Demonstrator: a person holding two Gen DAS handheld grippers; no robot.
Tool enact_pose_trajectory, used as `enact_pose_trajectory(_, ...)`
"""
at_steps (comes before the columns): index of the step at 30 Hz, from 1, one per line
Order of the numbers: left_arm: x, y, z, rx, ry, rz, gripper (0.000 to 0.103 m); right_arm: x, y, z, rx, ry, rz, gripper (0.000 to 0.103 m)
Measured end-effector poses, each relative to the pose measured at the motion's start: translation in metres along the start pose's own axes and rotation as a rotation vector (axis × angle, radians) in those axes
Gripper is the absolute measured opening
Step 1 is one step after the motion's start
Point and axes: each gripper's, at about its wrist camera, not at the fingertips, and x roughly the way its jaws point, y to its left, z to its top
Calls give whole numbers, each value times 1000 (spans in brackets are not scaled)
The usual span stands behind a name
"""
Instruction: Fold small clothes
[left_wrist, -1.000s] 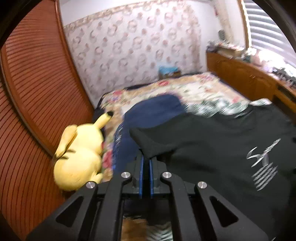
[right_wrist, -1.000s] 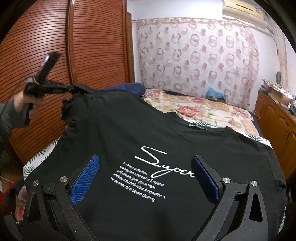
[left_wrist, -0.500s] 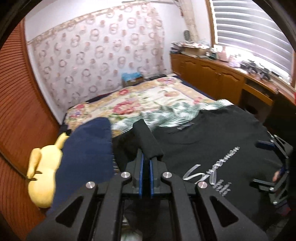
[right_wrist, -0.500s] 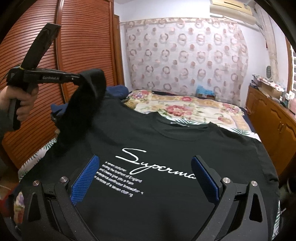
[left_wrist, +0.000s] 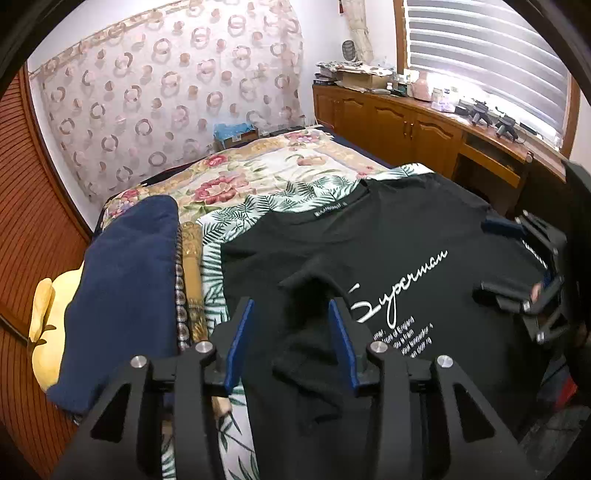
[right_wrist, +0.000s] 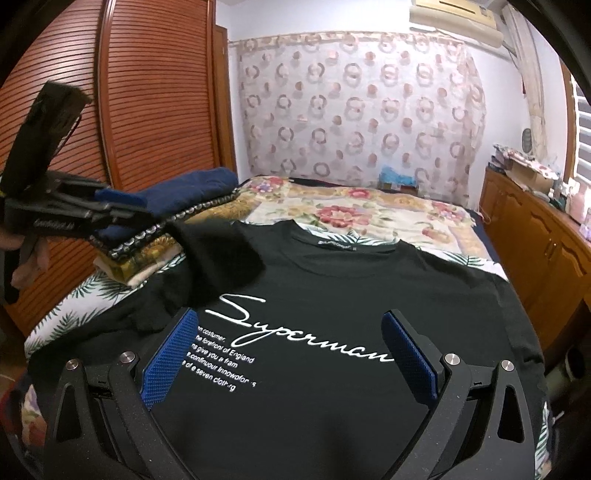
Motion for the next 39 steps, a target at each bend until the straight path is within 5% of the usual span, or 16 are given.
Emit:
enact_pose_trajectory(5,2,3,-22,-35,-1,-22,57,1,-2,3,0,0,-4,101)
enact_pose_trajectory(15,-9,25,-70,-149,-62,2,60,47,13,32,-50,80,107,85)
enact_pose_trajectory(23,-17,32,-98,-173,-72,24,62,125,52,55,-138,181,205,54)
enact_pose_trajectory(27,-18,34,-109,-190,-69,19,62,166,70,54,-190,245,156,38)
enact_pose_trajectory(29,-18,34,-114,-196,-66,15,63,177,73,51,-204,265,140,22)
enact_pose_trajectory(32,-19,33,-118,-208,-67,10,63,176,72,47,-226,268,137,8)
enact_pose_trajectory(39,-18,22,-123,-223,-67,-10,63,114,35,41,-219,155,146,4)
